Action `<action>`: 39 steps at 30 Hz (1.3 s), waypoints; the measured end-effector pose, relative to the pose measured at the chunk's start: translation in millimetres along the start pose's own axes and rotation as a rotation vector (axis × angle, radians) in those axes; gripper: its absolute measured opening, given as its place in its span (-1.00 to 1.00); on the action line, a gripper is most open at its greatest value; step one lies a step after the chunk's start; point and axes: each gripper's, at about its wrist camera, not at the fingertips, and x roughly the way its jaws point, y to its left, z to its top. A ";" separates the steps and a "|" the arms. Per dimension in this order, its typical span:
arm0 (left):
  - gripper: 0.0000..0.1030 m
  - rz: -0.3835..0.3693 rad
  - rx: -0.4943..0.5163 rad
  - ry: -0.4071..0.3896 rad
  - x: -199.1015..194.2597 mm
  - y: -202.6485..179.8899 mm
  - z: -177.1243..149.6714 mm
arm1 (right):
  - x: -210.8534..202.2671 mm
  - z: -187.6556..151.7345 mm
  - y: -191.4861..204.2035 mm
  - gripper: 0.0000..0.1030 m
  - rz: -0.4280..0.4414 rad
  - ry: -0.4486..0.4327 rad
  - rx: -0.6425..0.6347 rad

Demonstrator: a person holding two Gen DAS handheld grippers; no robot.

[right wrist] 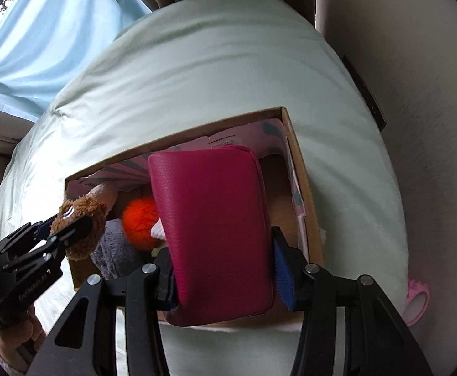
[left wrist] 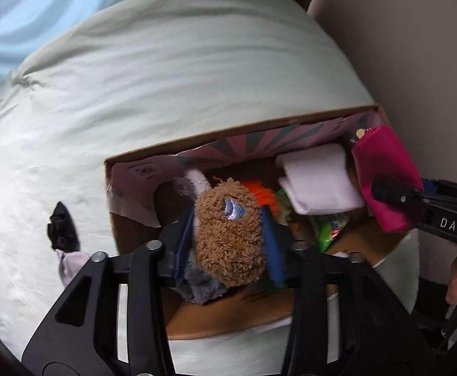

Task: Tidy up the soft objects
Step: 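Carry the brown plush and pink pouch into the box and release both, then lift both tools out of the box and move toward the black sock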

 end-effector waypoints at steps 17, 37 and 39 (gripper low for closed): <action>0.99 -0.011 -0.022 -0.022 -52.0 0.6 -33.3 | -22.0 -10.1 9.9 0.99 0.044 -0.049 -0.018; 0.99 0.022 -0.103 -0.227 -207.0 43.7 -106.9 | -146.4 -69.4 84.8 0.99 -0.005 -0.194 -0.137; 0.99 0.022 -0.126 -0.258 -226.9 61.9 -120.8 | -159.8 -78.0 103.8 0.99 0.001 -0.207 -0.150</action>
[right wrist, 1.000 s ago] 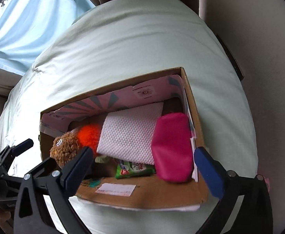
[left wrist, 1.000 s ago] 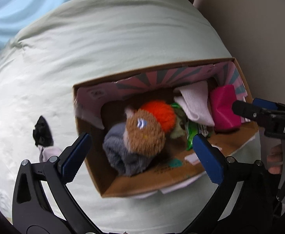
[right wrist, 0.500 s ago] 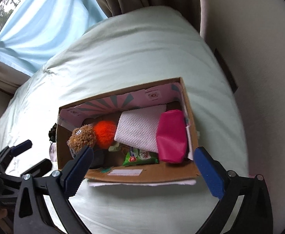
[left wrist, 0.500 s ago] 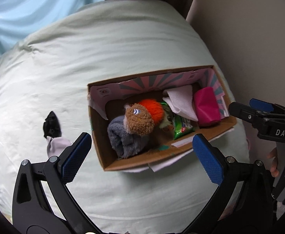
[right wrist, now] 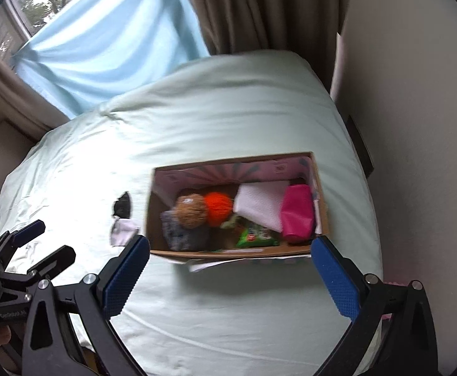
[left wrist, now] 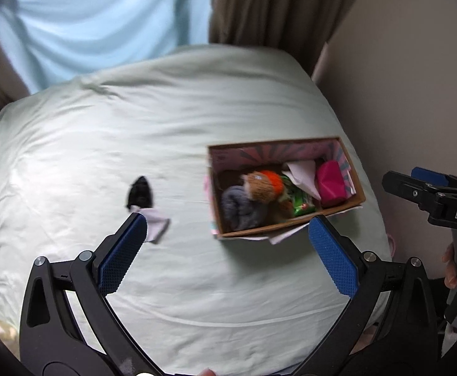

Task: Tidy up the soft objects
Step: 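Lift both tools out of the box and move toward the black sock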

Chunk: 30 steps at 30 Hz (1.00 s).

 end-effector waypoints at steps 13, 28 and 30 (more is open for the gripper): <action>0.99 0.057 -0.074 -0.077 -72.7 135.9 -42.2 | -39.9 -11.9 142.4 0.99 0.017 -0.105 -0.117; 0.99 -0.049 -0.152 0.093 -4.6 251.2 -58.7 | 39.4 9.2 250.7 0.99 0.115 0.042 -0.156; 0.99 -0.068 -0.165 0.120 11.5 254.9 -58.8 | 57.6 16.1 258.4 0.99 0.110 0.081 -0.177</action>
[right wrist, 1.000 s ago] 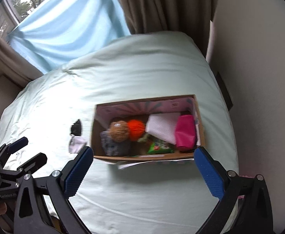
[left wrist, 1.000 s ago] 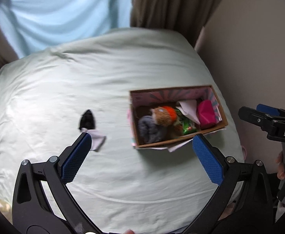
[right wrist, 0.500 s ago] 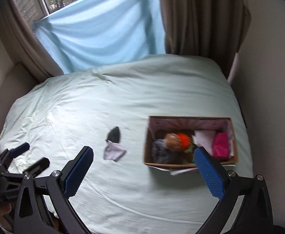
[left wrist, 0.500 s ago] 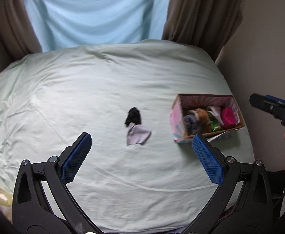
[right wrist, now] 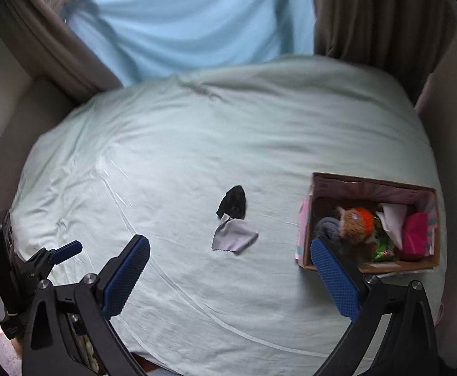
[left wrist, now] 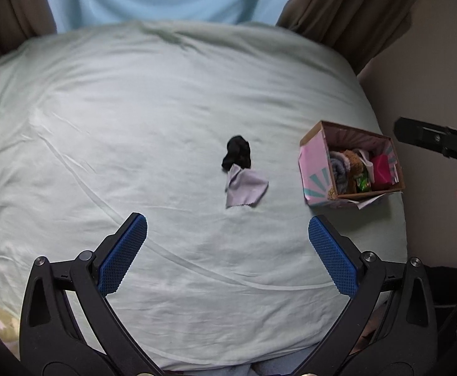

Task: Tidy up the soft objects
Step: 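Lift both tools out of the box and move toward the black sock, then grasp the grey cloth with the left tool while the right tool grasps the black sock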

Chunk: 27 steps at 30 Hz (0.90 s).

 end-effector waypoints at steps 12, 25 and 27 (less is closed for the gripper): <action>0.99 -0.052 0.024 0.104 122.3 -13.3 16.8 | 130.0 54.3 8.8 0.98 -0.025 0.229 -0.299; 0.81 0.030 0.027 0.114 253.7 -36.5 11.2 | 295.7 62.0 7.7 0.83 0.062 0.490 -0.842; 0.77 0.052 0.028 0.127 269.0 -38.7 8.9 | 313.8 54.1 11.8 0.83 0.085 0.515 -0.928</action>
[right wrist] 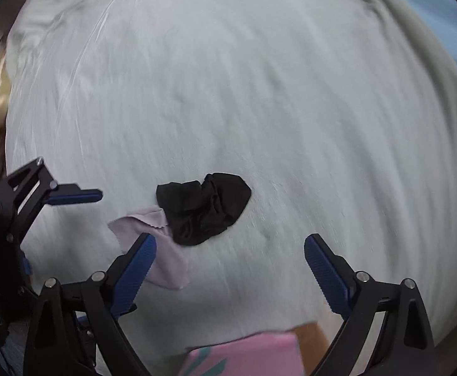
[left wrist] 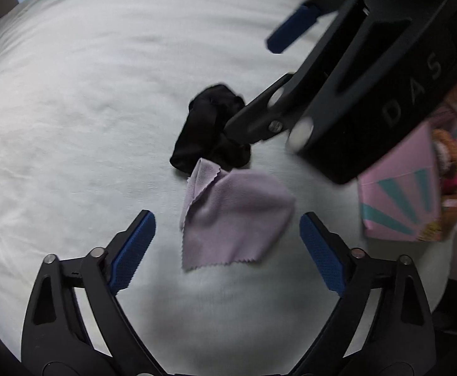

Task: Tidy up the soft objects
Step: 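Grasp the grey cloth with the left tool while the right tool grasps the black sock, then carry the grey cloth and black sock over the box and release both inside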

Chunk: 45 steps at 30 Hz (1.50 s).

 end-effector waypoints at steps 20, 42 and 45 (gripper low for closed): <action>-0.66 -0.024 -0.033 -0.024 18.8 1.2 5.9 | 37.7 -0.5 20.9 -0.61 -0.025 -0.077 -0.092; -0.68 -0.005 -0.053 -0.172 -127.6 32.6 6.0 | -110.1 -35.2 49.3 -0.72 -0.028 -0.343 0.317; -0.68 -0.003 -0.016 -0.208 -164.0 27.5 1.4 | -139.2 -57.4 63.3 -0.72 -0.041 -0.400 0.379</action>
